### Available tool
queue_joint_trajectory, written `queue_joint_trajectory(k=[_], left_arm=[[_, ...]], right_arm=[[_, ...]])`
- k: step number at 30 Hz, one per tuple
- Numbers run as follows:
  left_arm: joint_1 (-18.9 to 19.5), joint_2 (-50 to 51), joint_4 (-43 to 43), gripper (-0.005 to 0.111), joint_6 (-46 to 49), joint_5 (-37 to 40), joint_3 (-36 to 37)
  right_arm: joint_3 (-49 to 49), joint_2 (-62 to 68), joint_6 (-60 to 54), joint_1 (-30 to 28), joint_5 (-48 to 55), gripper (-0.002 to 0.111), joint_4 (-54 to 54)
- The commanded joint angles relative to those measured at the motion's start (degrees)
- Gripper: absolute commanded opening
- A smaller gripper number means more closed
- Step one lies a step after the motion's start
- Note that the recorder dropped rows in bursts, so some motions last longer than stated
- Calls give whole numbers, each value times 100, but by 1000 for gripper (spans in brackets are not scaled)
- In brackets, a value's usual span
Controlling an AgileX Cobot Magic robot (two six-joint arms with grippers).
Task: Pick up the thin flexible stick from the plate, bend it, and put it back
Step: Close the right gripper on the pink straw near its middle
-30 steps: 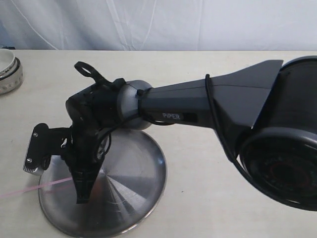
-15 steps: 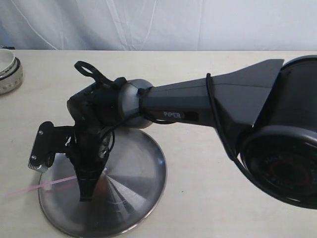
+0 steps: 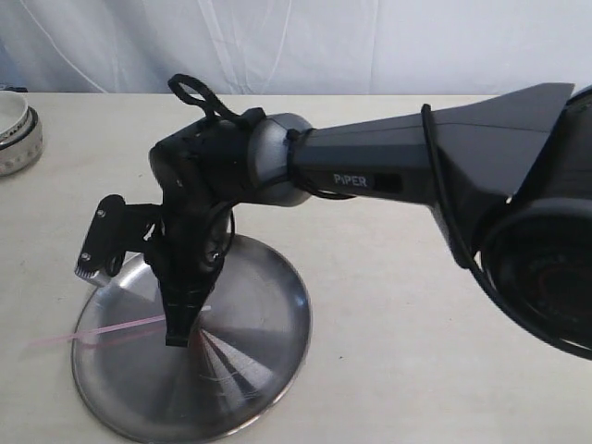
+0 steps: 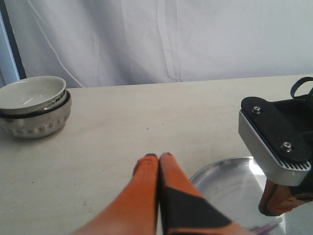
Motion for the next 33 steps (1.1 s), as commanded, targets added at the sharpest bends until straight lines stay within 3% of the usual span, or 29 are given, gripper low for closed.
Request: queue_joint_trajectory(k=[1,3,5,8,10,13,19,22,33], left_arm=[[-29,-26,18,0,-17,-9,26],[-29,-26,18,0,-17,-9,26],[-29,-26,18,0,-17,-9,26],[-29,-26,18,0,-17,-9,26],[-29,-26,18,0,-17,-9,26],[-29,-26,18,0,-17,-9,26],[-29,-26,18,0,-17,-9,26],[-29,-26,18,0,-17,-9,26],[-29,-26,18,0,-17,-9,26]], right_arm=[[-32,-66,12,-51,18,0,103],[-32,-66,-19,-51,-122,2,216],[-32,-55,-203,-51,-250,12,403],[-32,7,-265,-39,-308,38,484],[-32,103,-301,-15,-308,46,465],[-32,300,-252,16,-192,35,334],[-32,483,-116,16,-165,33,82],[-32,501,-116,16,-165,0,82],[-32,135,116,16,20,-1,-109]])
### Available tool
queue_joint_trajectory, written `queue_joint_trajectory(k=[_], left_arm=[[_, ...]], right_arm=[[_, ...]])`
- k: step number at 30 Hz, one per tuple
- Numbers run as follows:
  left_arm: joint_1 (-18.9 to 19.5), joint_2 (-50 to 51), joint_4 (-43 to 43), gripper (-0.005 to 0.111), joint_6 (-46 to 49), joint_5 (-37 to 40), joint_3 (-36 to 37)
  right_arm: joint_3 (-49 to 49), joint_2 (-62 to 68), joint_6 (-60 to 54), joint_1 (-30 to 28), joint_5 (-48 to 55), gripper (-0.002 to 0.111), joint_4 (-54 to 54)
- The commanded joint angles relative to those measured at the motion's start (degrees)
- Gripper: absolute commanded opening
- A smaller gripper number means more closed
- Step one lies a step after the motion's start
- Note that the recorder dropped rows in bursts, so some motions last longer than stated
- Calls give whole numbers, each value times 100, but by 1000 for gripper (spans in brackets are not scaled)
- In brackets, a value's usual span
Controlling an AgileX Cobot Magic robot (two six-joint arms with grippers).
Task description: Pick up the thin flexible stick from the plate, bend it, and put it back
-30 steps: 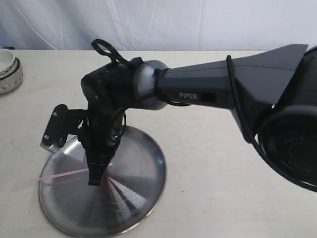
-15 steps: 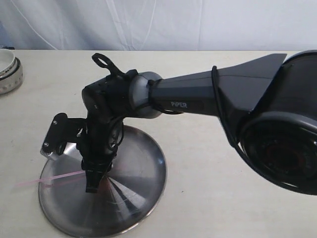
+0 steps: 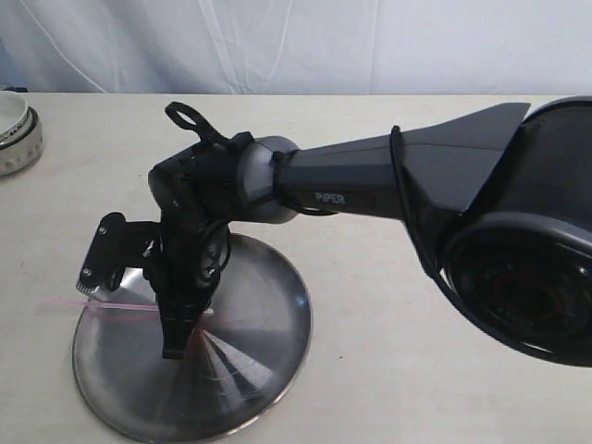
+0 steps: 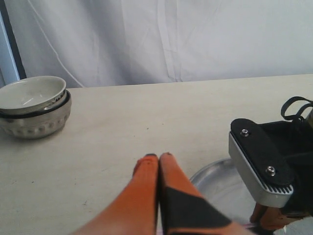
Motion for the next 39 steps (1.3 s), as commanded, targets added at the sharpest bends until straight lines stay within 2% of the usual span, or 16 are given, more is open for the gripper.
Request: queue_joint_trajectory(k=[1,10,16,21,23,27,29,30,31,32,33,34,35,36,37,39], left_arm=[[-29,-26,18,0,-17,-9,26],[-29,-26,31,0,-17,-9,26],[-29,-26,63,0,-17,-9,26],[-29,-26,1029,0,-7,-113,26],[-29,-26,1539,0,-7,-155,26],[-29,-26,2035,0,-7,-241,26],[-29,-26,2175,0,-7,-700,26],[-29,-26,2151,0,-19,-1530,26],[-29,-26,2151,0,-64,-2036,26],[-29,-26,2151,0,-237,-3009,26],[-29,-26,2136,0,-383,-3565,26],[-29,-26,1854,0,-789,-4452,26],[-29,-26,1599,0,-1342,-4855,26],[-29,-26,1104,0,-2298,-5379,26],[-29,-26,507,0,-2865,-5528,26],[-29,-26,-328,0,-3083,-5062,26]], right_arm=[[29,-276,116,-16,133,-1,-142],[40,-973,880,-16,78,-1,-146],[569,-1509,1548,-16,-204,-1,-324],[1562,-2275,2152,-16,-833,-1,-741],[1966,-2621,2269,-16,-1120,-1,-741],[2445,-3158,2283,-16,-1320,-1,-459],[2611,-3421,2283,-16,-1320,-1,-305],[2738,-3604,2283,-16,-1320,-1,-126],[2810,-3697,2283,-16,-1320,-1,-63],[2969,-3851,2291,-16,-1332,-1,46],[3068,-3929,2306,-16,-1370,-1,76],[3262,-4070,2444,-16,-1483,-1,64],[3360,-4138,2502,-16,-1532,-1,64],[3536,-4280,2562,-16,-1622,-1,64],[3694,-4378,2655,-16,-1676,-1,64],[3799,-4491,2711,-16,-1689,-1,64]])
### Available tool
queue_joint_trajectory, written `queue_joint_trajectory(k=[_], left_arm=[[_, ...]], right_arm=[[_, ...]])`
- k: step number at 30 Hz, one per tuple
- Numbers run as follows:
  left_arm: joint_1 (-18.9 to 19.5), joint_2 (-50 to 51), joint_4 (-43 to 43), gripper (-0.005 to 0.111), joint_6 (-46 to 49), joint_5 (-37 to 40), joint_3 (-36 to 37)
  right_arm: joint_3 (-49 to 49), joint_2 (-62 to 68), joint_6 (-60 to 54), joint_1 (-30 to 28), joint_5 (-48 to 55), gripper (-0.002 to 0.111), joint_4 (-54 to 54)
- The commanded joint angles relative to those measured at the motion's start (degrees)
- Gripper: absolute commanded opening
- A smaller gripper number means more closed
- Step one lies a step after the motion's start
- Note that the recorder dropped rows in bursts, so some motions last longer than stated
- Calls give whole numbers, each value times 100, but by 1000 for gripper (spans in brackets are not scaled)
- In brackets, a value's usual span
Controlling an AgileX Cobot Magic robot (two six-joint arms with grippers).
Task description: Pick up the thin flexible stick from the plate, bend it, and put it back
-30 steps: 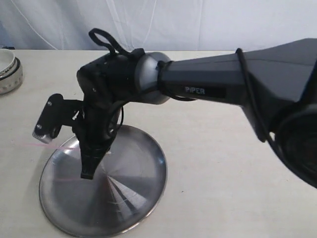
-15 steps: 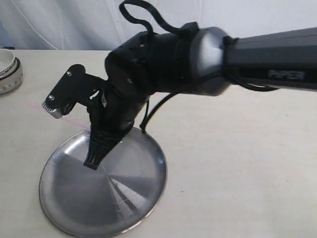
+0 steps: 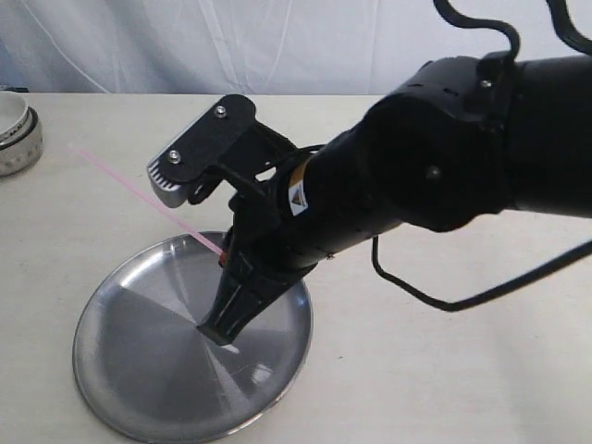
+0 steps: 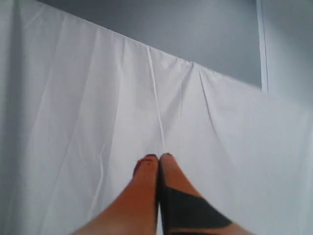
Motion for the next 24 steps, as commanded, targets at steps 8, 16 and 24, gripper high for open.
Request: queue_joint_trajectory(k=[8,16,24], left_arm=[[-286,909,-1074,0,-3212,3915,-1219],[-1337,2545,-921,19,-3172,3904,-2197],[-1841,3357,-848,62,-3208,3735,-2291]], right_arm=[[227,-604,180,-16,-222,-1,9],[227,-755,189,-16,-211,-1,9],[227,-755,203,-16,-189,-1,9]])
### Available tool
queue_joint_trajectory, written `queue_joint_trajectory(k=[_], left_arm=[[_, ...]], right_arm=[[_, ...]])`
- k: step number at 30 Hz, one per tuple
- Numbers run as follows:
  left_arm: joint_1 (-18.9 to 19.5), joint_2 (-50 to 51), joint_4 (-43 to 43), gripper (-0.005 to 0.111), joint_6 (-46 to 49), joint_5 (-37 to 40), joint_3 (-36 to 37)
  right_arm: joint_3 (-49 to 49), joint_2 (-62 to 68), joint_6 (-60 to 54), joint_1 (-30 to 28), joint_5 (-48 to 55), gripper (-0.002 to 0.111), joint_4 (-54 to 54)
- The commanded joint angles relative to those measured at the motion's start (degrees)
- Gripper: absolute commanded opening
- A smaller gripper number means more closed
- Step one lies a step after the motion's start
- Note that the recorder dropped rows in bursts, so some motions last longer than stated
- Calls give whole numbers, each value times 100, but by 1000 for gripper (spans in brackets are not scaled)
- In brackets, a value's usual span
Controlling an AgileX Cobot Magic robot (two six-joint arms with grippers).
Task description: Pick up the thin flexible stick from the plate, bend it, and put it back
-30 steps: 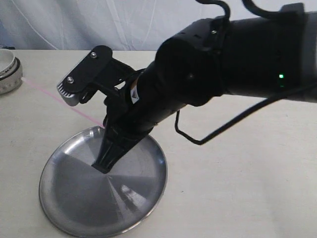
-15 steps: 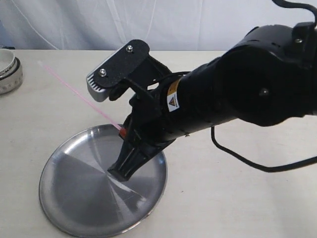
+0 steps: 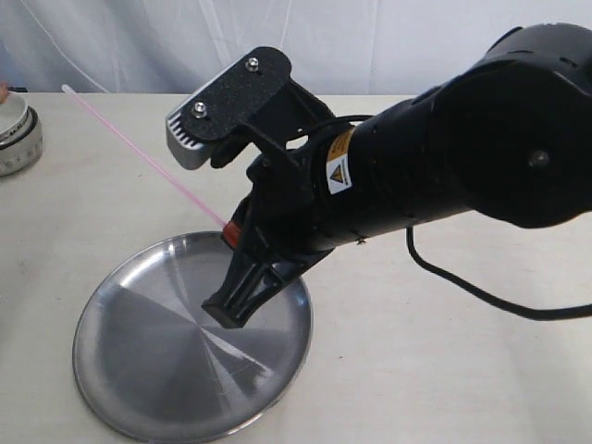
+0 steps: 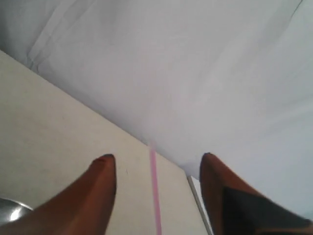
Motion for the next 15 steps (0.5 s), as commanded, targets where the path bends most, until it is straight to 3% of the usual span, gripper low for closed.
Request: queue_joint_trajectory(k=[1,15], left_arm=[[-195,339,72,63,-31,-185,-48],[-658,1314,117,63,-205,-1441,-48]], right_arm=[[29,-42,22,-16,-19,-1,-5],[29,-42,34,-16,-73,-1,140]])
